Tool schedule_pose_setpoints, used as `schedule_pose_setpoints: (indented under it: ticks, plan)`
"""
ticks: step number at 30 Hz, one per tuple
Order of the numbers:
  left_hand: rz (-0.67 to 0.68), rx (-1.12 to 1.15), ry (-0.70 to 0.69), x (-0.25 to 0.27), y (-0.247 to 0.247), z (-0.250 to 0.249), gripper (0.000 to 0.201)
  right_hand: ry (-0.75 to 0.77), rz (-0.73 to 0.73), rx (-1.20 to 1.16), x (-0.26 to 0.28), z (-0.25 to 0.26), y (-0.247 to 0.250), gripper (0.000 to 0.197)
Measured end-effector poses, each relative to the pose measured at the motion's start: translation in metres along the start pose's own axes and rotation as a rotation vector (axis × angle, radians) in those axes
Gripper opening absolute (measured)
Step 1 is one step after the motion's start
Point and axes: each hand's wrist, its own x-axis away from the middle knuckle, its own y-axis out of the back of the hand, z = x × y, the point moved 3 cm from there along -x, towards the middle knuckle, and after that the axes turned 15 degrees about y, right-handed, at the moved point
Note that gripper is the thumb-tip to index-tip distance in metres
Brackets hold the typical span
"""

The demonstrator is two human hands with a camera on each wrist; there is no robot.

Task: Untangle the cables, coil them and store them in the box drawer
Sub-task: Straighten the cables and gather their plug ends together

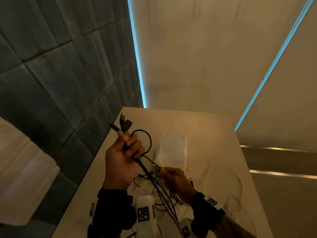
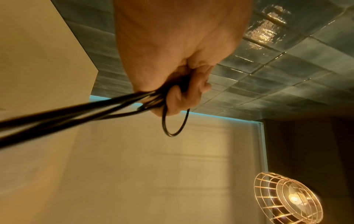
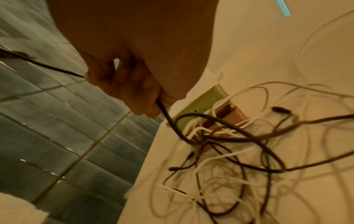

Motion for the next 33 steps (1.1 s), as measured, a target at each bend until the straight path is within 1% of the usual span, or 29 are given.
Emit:
schedule_pose_setpoints:
  ticks: [1, 2, 4, 6, 8, 10, 11, 12, 14, 17, 18, 20, 23, 29, 33]
  plan:
    - [-0.008, 0.001, -0.006, 0.001, 0.001, -0.002, 0.041, -0.010, -0.015, 0.029, 0.002, -0.006, 0.004, 0.052]
    - [-0.021, 0.003, -0.009, 0.002, 0.003, -0.003, 0.041, -0.014, -0.026, 0.054, 0.005, -0.010, 0.009, 0.048]
    - [-0.059, -0.003, -0.008, 0.003, 0.008, -0.002, 0.042, -0.012, -0.021, 0.069, 0.009, -0.009, 0.014, 0.033]
    - [-0.121, -0.032, 0.002, 0.000, 0.015, 0.000, 0.041, -0.017, -0.039, 0.034, 0.009, -0.001, 0.016, 0.024]
    - [-0.199, -0.074, 0.009, -0.002, 0.023, 0.000, 0.040, -0.014, -0.116, -0.011, 0.003, 0.013, 0.016, 0.019]
    - [-0.275, -0.136, 0.012, -0.004, 0.027, -0.001, 0.039, 0.051, -0.208, -0.125, -0.006, 0.034, 0.014, 0.019]
    - [-0.314, -0.182, 0.017, -0.005, 0.027, 0.000, 0.038, 0.102, -0.228, -0.172, -0.010, 0.046, 0.012, 0.019]
    - [-0.350, -0.230, 0.023, -0.005, 0.026, 0.002, 0.037, 0.156, -0.223, -0.186, -0.013, 0.057, 0.009, 0.019]
    - [-0.406, -0.305, 0.031, -0.006, 0.020, 0.007, 0.036, 0.267, -0.144, -0.132, -0.017, 0.075, 0.000, 0.017]
    - [-0.460, -0.382, 0.048, -0.009, 0.012, 0.014, 0.036, 0.441, -0.017, 0.102, -0.020, 0.091, -0.018, 0.015]
    - [-0.466, -0.390, 0.058, -0.010, 0.011, 0.016, 0.036, 0.492, 0.017, 0.165, -0.020, 0.092, -0.023, 0.015]
    - [-0.444, -0.367, 0.082, -0.010, 0.006, 0.019, 0.037, 0.530, 0.063, 0.210, -0.019, 0.088, -0.030, 0.014]
    - [-0.378, -0.300, 0.091, -0.009, 0.001, 0.016, 0.038, 0.494, 0.093, 0.196, -0.018, 0.078, -0.029, 0.014]
    - [-0.266, -0.206, 0.052, -0.008, -0.003, 0.013, 0.038, 0.397, 0.160, 0.168, -0.019, 0.054, -0.020, 0.026]
    - [-0.215, -0.199, 0.026, -0.009, 0.001, 0.012, 0.041, 0.396, 0.164, 0.286, -0.018, 0.036, -0.009, 0.028]
